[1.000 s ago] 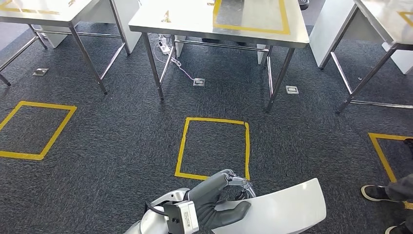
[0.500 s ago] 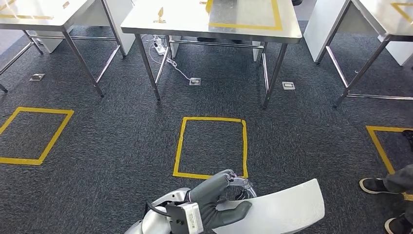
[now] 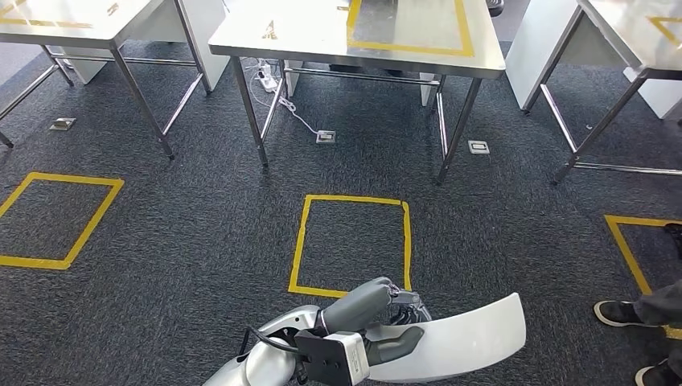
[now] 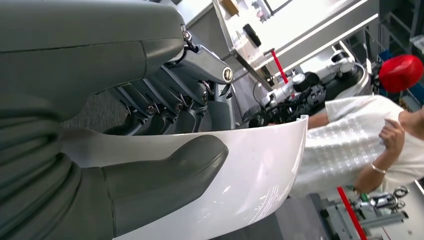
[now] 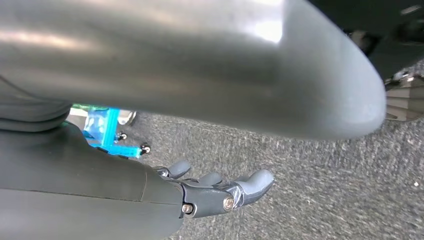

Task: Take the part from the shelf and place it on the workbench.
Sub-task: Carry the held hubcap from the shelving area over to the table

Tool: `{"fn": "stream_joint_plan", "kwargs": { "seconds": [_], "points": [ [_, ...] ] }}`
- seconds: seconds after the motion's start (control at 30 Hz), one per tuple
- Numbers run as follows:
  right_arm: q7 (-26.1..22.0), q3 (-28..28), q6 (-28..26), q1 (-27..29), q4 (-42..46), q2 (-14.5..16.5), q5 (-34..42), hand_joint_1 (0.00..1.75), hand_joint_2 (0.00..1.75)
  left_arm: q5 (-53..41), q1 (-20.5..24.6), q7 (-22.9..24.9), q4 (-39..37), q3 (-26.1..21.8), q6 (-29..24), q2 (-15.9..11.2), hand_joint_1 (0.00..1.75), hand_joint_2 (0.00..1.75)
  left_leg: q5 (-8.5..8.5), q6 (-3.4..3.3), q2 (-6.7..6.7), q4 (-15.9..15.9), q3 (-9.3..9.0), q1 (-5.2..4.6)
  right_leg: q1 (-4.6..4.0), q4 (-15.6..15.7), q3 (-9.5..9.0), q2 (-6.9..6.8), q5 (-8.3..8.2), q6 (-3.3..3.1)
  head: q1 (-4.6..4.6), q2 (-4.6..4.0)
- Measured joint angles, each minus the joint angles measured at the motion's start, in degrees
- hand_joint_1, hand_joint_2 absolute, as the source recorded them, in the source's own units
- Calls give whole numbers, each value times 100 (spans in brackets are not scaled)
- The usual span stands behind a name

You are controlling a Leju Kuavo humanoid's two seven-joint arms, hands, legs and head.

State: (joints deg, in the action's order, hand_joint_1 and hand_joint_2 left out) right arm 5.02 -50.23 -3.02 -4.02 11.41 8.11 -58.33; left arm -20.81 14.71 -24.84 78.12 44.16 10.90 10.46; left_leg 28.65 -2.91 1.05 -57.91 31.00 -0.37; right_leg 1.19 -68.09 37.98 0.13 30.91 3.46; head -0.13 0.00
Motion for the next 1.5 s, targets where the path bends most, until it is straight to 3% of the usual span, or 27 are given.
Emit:
{"fn": "stream_joint_plan", "kwargs": {
  "seconds": [0.07, 0.1, 0.13, 0.2, 0.23, 0.27, 0.4, 0.43, 0.5, 0.57, 0.6, 0.63, 0.73, 0.8, 0.9, 0.97, 1.07, 1.1, 1.13, 1.17, 1.23, 1.27, 1.33, 1.43, 1.5],
  "points": [
    [57, -20, 0, 19, 0, 0, 29, 0, 0, 22, 7, -4, -64, 43, 93, 7, 175, 175, 17, 6, 1, -6, -8, 0, 2, -578, 360, 0, 205, 14, 9, 0],
    [74, -34, 0, 33, 0, 0, 41, 0, 0, 32, 7, -17, -97, 57, 122, 8, 175, 175, 33, 19, -1, -10, -22, 4, 6, -604, 415, -1, 153, 18, 10, 0],
    [82, -51, 0, 44, 0, 0, 52, 0, 0, 40, 7, -31, -126, 73, 144, 9, 175, 175, 58, 37, -2, -16, -47, 12, 13, -409, 355, -3, -6, 16, 11, 0],
    [80, -78, 0, 60, -1, 1, 68, 0, 0, 50, 8, -56, -169, 95, 167, 14, 175, 175, 125, 90, 2, -33, -110, 26, 22, 361, 23, -24, -426, 18, 16, 0],
    [80, -88, 0, 62, -1, 1, 72, 0, 0, 53, 12, -65, -187, 101, 173, 16, 175, 175, 158, 121, 6, -44, -134, 25, 12, 675, -105, -43, -495, -9, 20, 0],
    [86, -96, 0, 64, -2, 2, 72, 0, 0, 55, 18, -72, -205, 103, 175, 19, 175, 175, 190, 158, 11, -47, -138, 17, -2, 859, -176, -62, -517, -49, 21, 0],
    [118, -126, 0, 104, -2, 4, 70, 0, 0, 60, 37, -89, -253, 108, 176, 26, 175, 175, 212, 309, 5, -236, -183, 10, -7, 922, -290, -42, -462, -261, 9, 0],
    [124, -131, 0, 104, -2, 5, 68, 0, 0, 62, 46, -93, -261, 108, 176, 28, 175, 175, 243, 334, -12, -430, -94, 19, -3, 930, -355, -31, -436, -301, -4, 0],
    [137, -134, 0, 94, -2, 9, 60, 0, 0, 65, 55, -96, -279, 109, 176, 26, 175, 175, 441, 373, -47, -1066, 287, 40, 0, 944, -456, -12, -374, -356, -32, 0],
    [134, -137, 0, 92, -2, 11, 50, 0, 0, 66, 52, -95, -309, 109, 176, 15, 175, 175, 707, 402, -59, -1614, 718, 50, -1, 944, -526, 14, -302, -365, -55, 0],
    [119, -137, -1, 96, -2, 11, 43, 0, 0, 66, 50, -95, -321, 109, 176, 10, 175, 175, 728, 409, -61, -1681, 843, 53, -1, 944, -572, 26, -262, -359, -59, 0],
    [99, -138, -1, 99, -2, 11, 36, 0, 0, 66, 50, -95, -330, 108, 176, 8, 175, 175, 621, 406, -62, -1557, 872, 55, -1, 943, -627, 38, -220, -348, -64, 0],
    [60, -138, -1, 95, -2, 12, 22, 0, 0, 66, 58, -95, -337, 108, 175, 5, 175, 175, -101, 344, -64, -524, 603, 44, -2, 945, -787, 66, -86, -292, -74, 0],
    [61, -138, 0, 88, -2, 13, 21, 0, 0, 66, 62, -94, -341, 108, 174, 3, 175, 175, -250, 274, -68, -195, 518, 18, -10, 947, -834, 71, -26, -216, -81, 0],
    [61, -138, 0, 80, -2, 11, 20, 0, 0, 67, 70, -95, -339, 108, 173, 16, 175, 175, -257, 144, -76, -165, 436, 19, -14, 869, -885, 60, -12, -100, -78, 0],
    [57, -138, 1, 68, -2, 11, 17, 0, 0, 68, 88, -95, -336, 109, 173, 33, 175, 175, -225, 72, -78, -147, 332, 32, -6, 512, -710, 38, 71, -69, -55, 0],
    [28, -138, 2, 70, -2, 10, 13, 0, 0, 102, 99, -93, -339, 109, 173, 45, 175, 175, -133, 9, -79, -141, 256, 8, -11, -445, -42, 25, 424, -42, -25, 0],
    [7, -138, 2, 76, -2, 9, 14, 0, 0, 131, 97, -93, -339, 108, 178, 45, 175, 175, -96, -1, -85, -141, 219, -5, -17, -585, 124, 25, 482, -43, -22, 0],
    [-14, -138, 2, 81, -2, 7, 14, 0, 0, 175, 96, -96, -335, 108, 202, 45, 175, 175, -56, -4, -93, -142, 171, -18, -25, -548, 201, 25, 429, -56, -19, 0],
    [-29, -138, 2, 83, -2, 4, 13, 0, 0, 229, 96, -105, -321, 108, 246, 45, 175, 175, -12, -1, -100, -142, 110, -29, -39, -318, 179, 25, 244, -84, -17, 0],
    [-38, -138, 2, 85, -2, -2, 11, 0, 0, 333, 98, -131, -252, 108, 349, 42, 175, 175, 79, 18, -104, -144, -20, -45, -91, 396, -22, 19, -294, -177, -16, 0],
    [-38, -139, 3, 84, -2, -7, 11, 0, 0, 360, 100, -141, -204, 108, 370, 35, 175, 175, 118, 37, -104, -144, -61, -51, -123, 670, -105, 15, -427, -218, -17, 0],
    [-44, -140, 4, 85, -2, -14, 12, 0, 0, 365, 103, -142, -97, 107, 336, 16, 175, 175, 165, 95, -106, -159, -93, -59, -165, 869, -161, 8, -508, -282, -17, 0],
    [-78, -140, 4, 95, -2, -2, 9, 0, 0, 408, 112, -134, 88, 85, 255, 2, 175, 175, 226, 196, -111, -299, -110, -65, -122, 938, -273, 6, -552, -358, -21, 0],
    [-118, -140, -3, 77, -2, 8, -5, 0, 0, 439, 138, -124, 202, 50, 206, -2, 175, 175, 441, 277, -115, -701, 94, -39, -83, 969, -356, 6, -540, -396, -44, 0]
  ]
}}
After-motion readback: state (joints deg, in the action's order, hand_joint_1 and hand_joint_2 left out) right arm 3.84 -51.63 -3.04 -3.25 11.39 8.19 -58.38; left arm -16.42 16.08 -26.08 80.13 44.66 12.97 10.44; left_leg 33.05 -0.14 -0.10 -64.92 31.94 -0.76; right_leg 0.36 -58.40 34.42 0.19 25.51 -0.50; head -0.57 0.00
